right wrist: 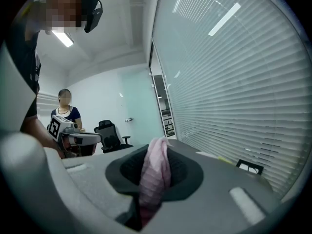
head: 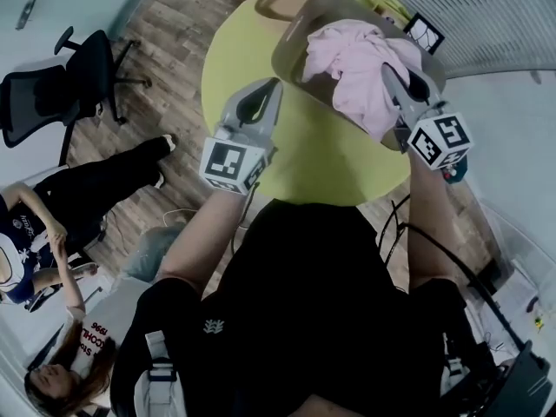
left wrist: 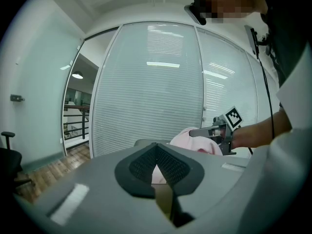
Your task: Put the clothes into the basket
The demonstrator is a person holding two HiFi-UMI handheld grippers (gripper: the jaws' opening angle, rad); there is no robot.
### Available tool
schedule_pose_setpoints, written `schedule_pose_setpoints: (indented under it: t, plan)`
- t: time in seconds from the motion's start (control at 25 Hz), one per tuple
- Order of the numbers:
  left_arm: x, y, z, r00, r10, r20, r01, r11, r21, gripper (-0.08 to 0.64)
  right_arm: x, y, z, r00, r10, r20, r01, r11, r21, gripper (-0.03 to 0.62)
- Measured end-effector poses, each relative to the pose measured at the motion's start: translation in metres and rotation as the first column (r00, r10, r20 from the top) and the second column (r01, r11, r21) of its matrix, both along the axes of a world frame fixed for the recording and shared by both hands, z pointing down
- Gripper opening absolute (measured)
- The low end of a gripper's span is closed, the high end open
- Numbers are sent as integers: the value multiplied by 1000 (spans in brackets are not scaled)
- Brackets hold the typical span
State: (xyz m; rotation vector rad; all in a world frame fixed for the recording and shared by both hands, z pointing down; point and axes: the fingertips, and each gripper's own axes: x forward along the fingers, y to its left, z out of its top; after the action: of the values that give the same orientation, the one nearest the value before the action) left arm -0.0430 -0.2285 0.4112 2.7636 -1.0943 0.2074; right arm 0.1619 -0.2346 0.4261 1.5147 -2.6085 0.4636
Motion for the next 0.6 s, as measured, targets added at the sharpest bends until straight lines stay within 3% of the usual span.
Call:
schedule_pose_setpoints:
  t: [0.6]
  plan:
    - [-5, -13, 29, 1000, -31, 6, 31, 998, -49, 8, -3, -18, 45, 999, -39, -20, 37, 994, -101, 63]
